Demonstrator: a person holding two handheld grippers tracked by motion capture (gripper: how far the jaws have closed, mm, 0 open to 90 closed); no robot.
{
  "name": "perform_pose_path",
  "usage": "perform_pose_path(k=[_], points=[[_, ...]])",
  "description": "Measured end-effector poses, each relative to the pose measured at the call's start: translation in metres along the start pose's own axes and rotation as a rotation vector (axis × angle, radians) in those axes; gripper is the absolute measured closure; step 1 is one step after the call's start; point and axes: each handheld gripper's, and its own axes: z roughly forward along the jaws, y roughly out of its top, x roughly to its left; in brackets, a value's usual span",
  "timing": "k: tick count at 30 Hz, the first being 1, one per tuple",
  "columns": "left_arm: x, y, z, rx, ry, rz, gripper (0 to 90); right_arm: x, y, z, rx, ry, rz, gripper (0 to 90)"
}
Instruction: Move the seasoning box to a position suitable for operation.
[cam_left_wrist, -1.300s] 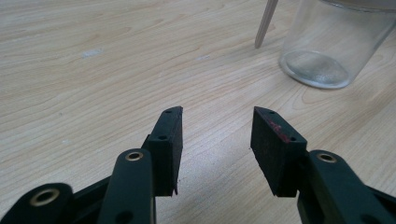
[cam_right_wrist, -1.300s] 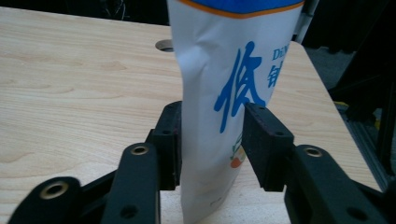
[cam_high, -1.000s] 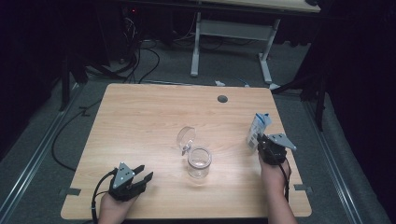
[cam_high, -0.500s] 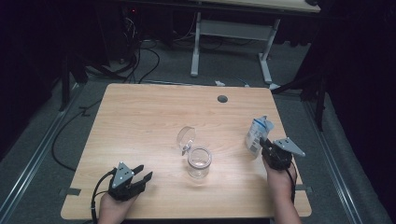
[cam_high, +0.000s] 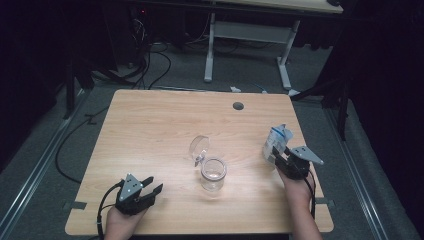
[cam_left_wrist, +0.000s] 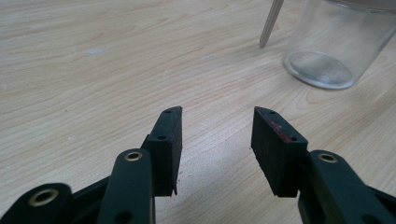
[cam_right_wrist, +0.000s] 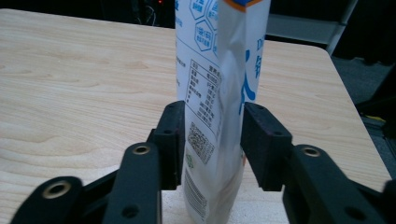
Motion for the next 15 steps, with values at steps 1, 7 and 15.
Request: perform_pose_path(k=[1,7,15], points=[[0.0001,-0.0001,0.0003,0.001,0.001,0.0,53.7,0.0004,-0.0003,0.0007,0.001,0.002,-0.008,58.4],[-0.0001,-0.0004,0.001,0.004,0.0,0.0,53.6,-0.0005,-0.0023,-0.0014,-0.007,-0.012,-0.011,70.5],[0.0,-0.0008,0.001,0.001,0.0,-0.005,53.4,-0.0003,-0.0054,-0.0015,-0.029,-0.015,-0.031,79.9]])
